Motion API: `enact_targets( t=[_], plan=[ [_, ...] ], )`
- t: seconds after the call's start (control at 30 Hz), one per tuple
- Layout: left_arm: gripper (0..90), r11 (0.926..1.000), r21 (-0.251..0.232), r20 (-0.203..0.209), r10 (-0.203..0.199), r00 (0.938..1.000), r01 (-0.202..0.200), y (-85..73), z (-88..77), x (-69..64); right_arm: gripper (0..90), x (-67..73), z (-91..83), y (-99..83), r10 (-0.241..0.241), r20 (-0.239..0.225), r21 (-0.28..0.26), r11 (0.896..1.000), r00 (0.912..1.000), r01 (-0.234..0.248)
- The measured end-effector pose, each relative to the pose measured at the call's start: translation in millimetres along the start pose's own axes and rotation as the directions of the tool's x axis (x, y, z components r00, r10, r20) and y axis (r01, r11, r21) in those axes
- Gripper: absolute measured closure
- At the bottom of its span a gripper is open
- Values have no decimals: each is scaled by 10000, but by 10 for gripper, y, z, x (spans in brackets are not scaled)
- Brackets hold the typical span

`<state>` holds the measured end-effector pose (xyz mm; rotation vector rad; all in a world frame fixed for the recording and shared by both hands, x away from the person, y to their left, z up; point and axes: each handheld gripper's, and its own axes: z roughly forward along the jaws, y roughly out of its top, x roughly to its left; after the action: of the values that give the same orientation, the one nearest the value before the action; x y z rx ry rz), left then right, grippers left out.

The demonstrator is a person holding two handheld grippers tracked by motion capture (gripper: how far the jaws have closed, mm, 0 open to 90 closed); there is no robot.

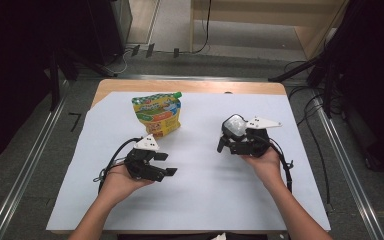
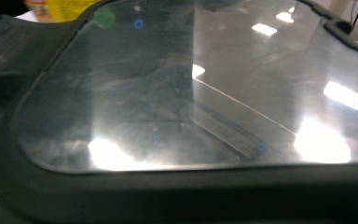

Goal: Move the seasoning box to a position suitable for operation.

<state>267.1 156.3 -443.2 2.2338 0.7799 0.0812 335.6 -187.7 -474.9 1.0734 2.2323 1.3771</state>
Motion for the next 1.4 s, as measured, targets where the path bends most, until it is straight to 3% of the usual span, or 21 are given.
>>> enact_targets(
  t=[0.2, 0.53, 1.03, 1.4],
  plan=[
    [370, 9998, 31, 125, 198, 9997, -198, 39, 44, -13, 159, 182, -13, -85, -171, -252, 140, 9998, 9995, 174],
    [371, 9999, -67, 173, 142, 9997, -141, 53, 53, 33, 159, 414, 85, -153, -502, -772, 453, 9975, 9958, 538],
    [372, 9999, 49, 192, 149, 9997, -150, 35, 77, 51, 158, 861, 476, -214, -1127, -1591, 779, 9889, 9808, 1262],
    [372, 9998, 4, 228, 211, 9995, -211, 40, 93, 21, 156, 900, 517, -295, -1376, -1533, 667, 9866, 9786, 1492]
  ],
)
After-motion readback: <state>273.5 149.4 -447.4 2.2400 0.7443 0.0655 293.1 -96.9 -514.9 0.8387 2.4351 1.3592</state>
